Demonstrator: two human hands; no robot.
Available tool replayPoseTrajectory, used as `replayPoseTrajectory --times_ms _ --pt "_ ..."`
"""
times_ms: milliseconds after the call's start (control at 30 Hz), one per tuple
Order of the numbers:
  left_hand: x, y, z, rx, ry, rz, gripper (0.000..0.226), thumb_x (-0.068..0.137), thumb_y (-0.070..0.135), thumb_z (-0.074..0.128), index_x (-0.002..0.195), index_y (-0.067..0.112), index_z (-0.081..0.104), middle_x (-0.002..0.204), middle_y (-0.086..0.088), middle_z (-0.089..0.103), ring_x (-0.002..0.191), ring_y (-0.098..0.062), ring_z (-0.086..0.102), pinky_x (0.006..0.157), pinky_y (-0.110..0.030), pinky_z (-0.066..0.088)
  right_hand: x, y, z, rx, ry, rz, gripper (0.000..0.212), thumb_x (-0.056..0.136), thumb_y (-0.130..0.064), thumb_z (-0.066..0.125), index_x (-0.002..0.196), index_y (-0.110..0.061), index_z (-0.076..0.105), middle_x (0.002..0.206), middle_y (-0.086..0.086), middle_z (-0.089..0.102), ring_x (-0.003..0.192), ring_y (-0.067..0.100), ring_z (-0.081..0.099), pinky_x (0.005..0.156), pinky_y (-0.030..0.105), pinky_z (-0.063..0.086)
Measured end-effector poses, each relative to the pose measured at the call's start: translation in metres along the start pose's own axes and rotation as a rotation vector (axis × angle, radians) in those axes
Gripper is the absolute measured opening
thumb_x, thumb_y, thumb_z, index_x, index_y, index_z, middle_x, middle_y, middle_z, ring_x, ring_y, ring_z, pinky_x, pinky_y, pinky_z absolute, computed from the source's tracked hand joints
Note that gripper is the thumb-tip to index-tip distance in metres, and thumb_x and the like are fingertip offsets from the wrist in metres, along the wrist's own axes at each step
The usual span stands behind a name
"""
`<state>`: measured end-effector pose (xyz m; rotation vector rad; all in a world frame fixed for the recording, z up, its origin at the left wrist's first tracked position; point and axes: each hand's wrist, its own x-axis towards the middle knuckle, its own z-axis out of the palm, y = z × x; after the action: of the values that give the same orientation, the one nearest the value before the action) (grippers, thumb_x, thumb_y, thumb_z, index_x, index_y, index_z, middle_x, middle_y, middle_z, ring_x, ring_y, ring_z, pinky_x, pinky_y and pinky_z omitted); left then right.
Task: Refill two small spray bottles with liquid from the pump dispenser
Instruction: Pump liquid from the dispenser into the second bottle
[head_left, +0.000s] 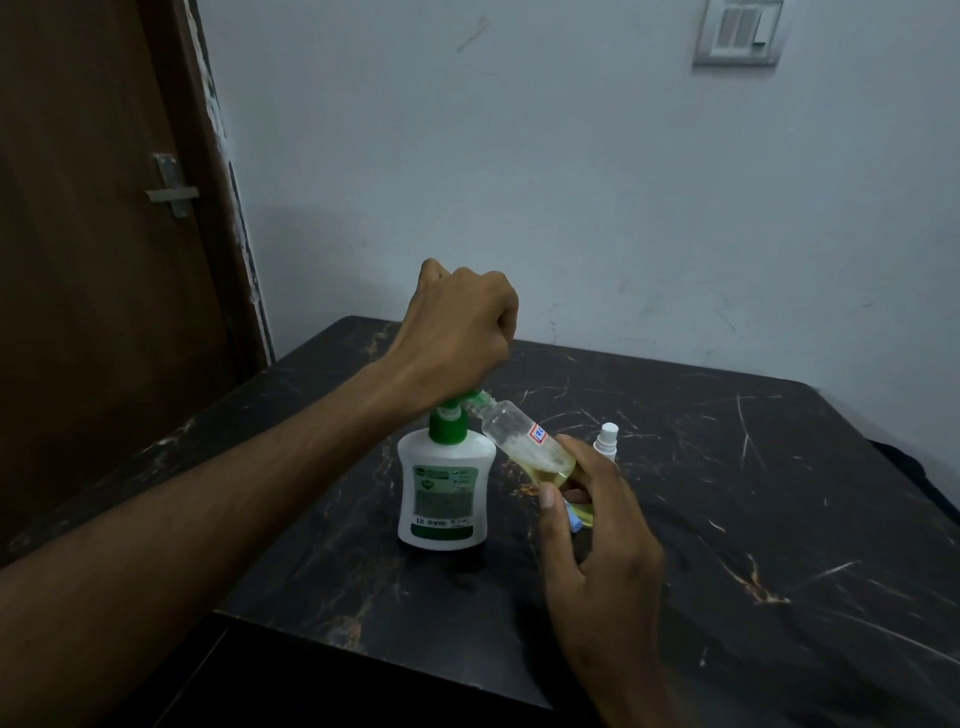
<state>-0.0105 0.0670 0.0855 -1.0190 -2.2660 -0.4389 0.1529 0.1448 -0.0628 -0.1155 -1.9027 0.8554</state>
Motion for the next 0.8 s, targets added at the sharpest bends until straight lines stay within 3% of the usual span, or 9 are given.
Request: replayPoseTrajectory --times_ms 800 --pt "0.0002 -0.0002 -0.0004 -0.008 0.01 0.019 0.028 0.073 -0.002 0.056 0.075 0.02 0.074 0.074 0.006 0.071 0.07 -0.017 0.062 0.098 -0.04 0.036 -0.0001 0.0001 -0.0003 -0.011 0.005 0.0 0.039 0.098 -0.02 0.061 0.136 -0.012 0.063 0.121 -0.004 0.068 0.109 0.001 0.064 0.093 0.002 0.041"
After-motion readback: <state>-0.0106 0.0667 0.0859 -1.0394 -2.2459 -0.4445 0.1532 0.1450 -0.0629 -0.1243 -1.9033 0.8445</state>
